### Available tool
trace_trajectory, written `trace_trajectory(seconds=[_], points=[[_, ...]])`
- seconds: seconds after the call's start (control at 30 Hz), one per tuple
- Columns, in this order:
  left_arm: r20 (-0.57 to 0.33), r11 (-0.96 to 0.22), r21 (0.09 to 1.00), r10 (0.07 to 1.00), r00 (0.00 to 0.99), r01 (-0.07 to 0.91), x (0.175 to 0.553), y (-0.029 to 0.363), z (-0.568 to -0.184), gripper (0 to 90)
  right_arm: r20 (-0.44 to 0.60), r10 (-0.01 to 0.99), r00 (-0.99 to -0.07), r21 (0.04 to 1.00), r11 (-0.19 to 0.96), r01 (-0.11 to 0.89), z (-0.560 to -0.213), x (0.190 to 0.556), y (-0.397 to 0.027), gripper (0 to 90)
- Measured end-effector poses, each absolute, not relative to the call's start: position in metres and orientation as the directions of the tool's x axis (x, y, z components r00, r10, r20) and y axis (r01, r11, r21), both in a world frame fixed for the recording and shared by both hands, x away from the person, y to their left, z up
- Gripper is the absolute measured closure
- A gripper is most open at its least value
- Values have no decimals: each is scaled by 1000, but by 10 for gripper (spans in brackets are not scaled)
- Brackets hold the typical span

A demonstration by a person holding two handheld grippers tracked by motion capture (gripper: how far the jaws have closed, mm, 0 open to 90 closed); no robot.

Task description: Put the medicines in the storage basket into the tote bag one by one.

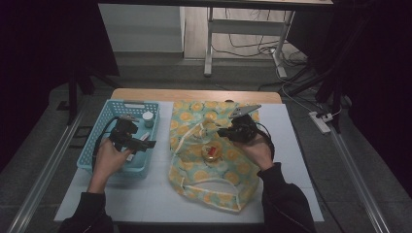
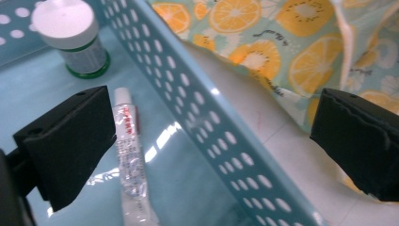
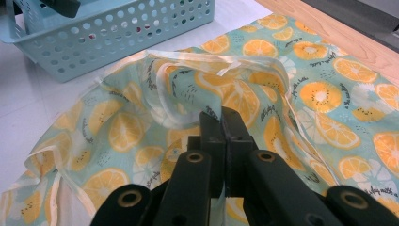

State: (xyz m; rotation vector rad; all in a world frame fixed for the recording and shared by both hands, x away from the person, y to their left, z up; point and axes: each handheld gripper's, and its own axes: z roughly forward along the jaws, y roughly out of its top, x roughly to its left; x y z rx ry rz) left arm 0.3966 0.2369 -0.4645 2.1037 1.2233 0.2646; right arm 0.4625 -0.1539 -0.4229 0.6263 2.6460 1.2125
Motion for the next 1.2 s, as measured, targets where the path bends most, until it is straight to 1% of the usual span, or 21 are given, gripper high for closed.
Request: trace_trajectory(seconds=[0.23, 0.33, 0.43, 0.57, 0.83, 0.93, 1.2], points=[[-115, -332, 626, 855, 505, 705, 403, 246, -471, 4, 23, 436, -900, 755, 582, 301, -423, 462, -153, 890], [-131, -317, 629, 857, 499, 710, 407, 251, -473, 0, 24, 437, -899, 752, 585, 304, -423, 462, -152, 890], [-102, -325, 614, 871, 481, 719, 411, 255, -476, 0, 25, 436, -900, 753, 584, 304, -423, 462, -152, 890], [-114, -313, 599, 878, 465, 737, 416, 262, -483, 0, 25, 435, -900, 752, 585, 304, -423, 462, -152, 890], [-111, -336, 544, 879, 464, 769, 425, 266, -497, 0, 25, 432, -901, 750, 588, 303, -425, 462, -151, 890], [-124, -339, 513, 880, 459, 788, 428, 265, -503, 0, 26, 432, -902, 750, 587, 303, -425, 462, -151, 890], [-112, -385, 417, 877, 467, 823, 432, 261, -515, 0, 27, 431, -902, 748, 590, 305, -425, 462, -150, 890]])
